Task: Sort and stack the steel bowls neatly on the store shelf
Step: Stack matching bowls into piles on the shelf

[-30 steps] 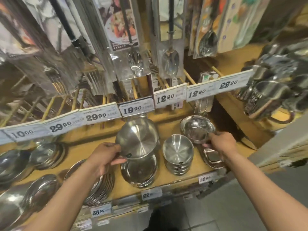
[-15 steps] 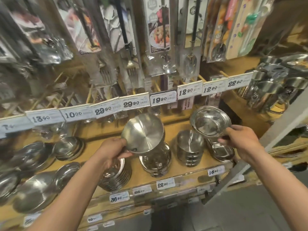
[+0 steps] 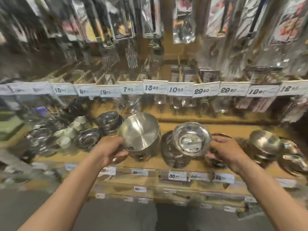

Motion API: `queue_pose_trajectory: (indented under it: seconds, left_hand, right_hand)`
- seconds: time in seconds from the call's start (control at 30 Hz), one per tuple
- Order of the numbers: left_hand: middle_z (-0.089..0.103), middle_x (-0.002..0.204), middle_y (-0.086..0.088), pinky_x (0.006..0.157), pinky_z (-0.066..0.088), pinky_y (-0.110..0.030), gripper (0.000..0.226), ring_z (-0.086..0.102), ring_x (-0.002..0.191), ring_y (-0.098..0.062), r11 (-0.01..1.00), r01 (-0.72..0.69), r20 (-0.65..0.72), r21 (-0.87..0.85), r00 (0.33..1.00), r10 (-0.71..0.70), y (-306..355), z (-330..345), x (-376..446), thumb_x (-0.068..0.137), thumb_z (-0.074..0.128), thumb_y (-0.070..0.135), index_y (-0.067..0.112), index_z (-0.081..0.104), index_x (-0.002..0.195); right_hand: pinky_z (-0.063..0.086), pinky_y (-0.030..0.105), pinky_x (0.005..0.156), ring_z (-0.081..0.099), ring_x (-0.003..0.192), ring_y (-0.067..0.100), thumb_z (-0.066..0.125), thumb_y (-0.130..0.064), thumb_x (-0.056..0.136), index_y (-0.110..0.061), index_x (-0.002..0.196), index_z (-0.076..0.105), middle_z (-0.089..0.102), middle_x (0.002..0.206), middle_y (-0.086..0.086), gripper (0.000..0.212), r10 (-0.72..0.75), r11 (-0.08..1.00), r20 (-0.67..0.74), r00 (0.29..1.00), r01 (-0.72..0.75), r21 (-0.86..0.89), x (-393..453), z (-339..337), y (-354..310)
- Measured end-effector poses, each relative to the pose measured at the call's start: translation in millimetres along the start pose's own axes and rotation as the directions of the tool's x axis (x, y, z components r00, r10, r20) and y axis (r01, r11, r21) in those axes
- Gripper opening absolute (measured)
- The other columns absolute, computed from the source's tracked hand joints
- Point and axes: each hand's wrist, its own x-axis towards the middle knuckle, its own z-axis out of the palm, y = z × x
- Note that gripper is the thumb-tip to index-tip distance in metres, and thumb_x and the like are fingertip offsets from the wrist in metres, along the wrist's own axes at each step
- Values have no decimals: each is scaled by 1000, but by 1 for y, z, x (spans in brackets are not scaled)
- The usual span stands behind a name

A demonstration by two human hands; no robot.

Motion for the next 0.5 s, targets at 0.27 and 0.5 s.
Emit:
queue_pose_trajectory:
  seconds: [0.27, 0.5]
  left_hand:
    - [67, 89, -24, 46, 58, -22, 13, 71, 64, -24, 999, 33, -33, -42, 999, -35, -13, -44, 8, 94, 55, -7, -14, 62, 103]
    - [72, 66, -18, 41, 56, -23, 4, 71, 51, -22, 997, 75, -78, -28, 994, -77, -18, -25, 34, 92, 60, -7, -11, 62, 92]
  right_hand:
    - [64, 42, 80, 75, 89, 36, 59, 4, 96, -3, 115, 73, 75, 101, 28, 24, 33, 995, 87, 996, -24, -101, 30, 39, -7]
    - [61, 54, 87, 76, 87, 37, 64, -1, 94, -11, 112, 74, 78, 88, 20, 22, 58, 945, 119, 991, -16, -326, 69, 38, -3]
